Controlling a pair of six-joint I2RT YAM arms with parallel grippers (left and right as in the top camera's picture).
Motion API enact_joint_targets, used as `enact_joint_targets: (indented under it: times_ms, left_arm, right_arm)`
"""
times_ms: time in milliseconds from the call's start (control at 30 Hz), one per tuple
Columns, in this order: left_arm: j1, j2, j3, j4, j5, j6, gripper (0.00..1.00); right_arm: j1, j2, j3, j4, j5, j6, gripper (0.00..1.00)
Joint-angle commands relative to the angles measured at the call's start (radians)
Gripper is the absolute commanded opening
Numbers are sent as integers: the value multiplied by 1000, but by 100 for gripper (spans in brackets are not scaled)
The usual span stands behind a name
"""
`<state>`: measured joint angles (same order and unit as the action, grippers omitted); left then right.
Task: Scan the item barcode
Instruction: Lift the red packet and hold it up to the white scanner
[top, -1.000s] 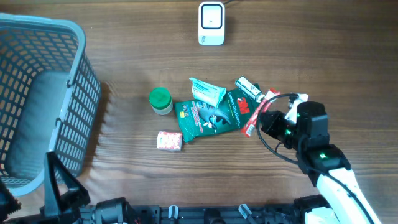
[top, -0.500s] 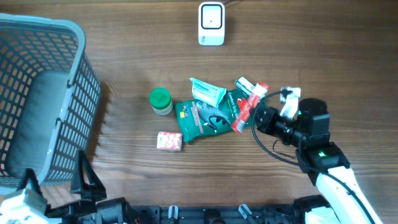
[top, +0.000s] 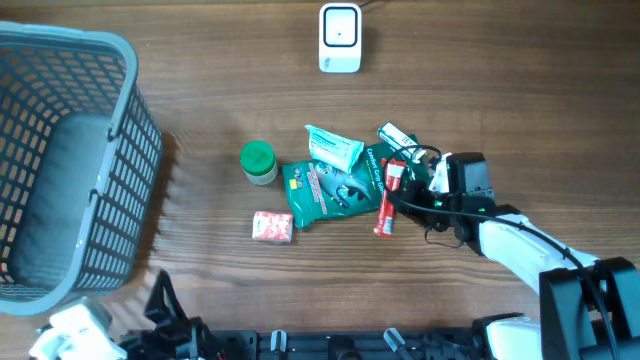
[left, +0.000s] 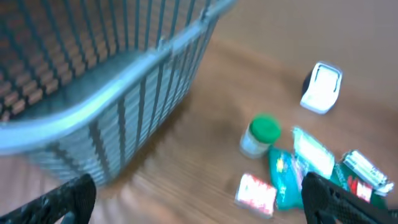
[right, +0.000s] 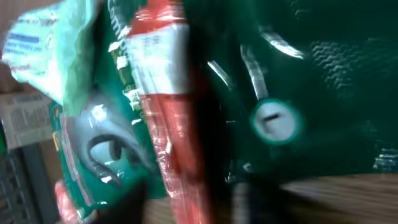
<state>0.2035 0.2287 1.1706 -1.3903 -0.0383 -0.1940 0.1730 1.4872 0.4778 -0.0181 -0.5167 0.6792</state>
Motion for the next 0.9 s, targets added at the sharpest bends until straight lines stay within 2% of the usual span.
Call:
enact_joint_targets:
  times_ms: [0, 133, 200, 333, 500, 533, 667, 700, 800, 867]
  left_arm:
    - [6, -5, -2, -69, 4, -2, 100]
    - [6, -5, -2, -69, 4, -1, 100]
    - [6, -5, -2, -69, 4, -1, 100]
    - [6, -5, -2, -69, 4, -1, 100]
    - [6, -5, -2, -69, 4, -1, 100]
    - [6, -5, -2, -69, 4, -2, 100]
    - [6, -5, -2, -69, 4, -1, 100]
    - [6, -5, -2, -69, 4, -2, 100]
    - [6, -5, -2, -69, 4, -1, 100]
    - [6, -5, -2, -69, 4, -2, 100]
  right_arm:
    - [-1, 11, -2, -19, -8, -25, 82]
    - [-1, 11, -2, -9, 26, -27, 82]
    - [-1, 13, -2, -11, 26, -53, 77]
    - [0, 13, -15, -71, 29, -98, 54]
    - [0, 15, -45, -65, 29, -106, 54]
    - [0, 15, -45, -52, 29, -108, 50]
    - [0, 39, -45, -34, 29, -114, 9]
    - [0, 57, -45, -17, 18, -128, 4]
    - [-1, 60, -42, 32, -25, -129, 5]
    - [-1, 29, -19, -5, -72, -121, 4]
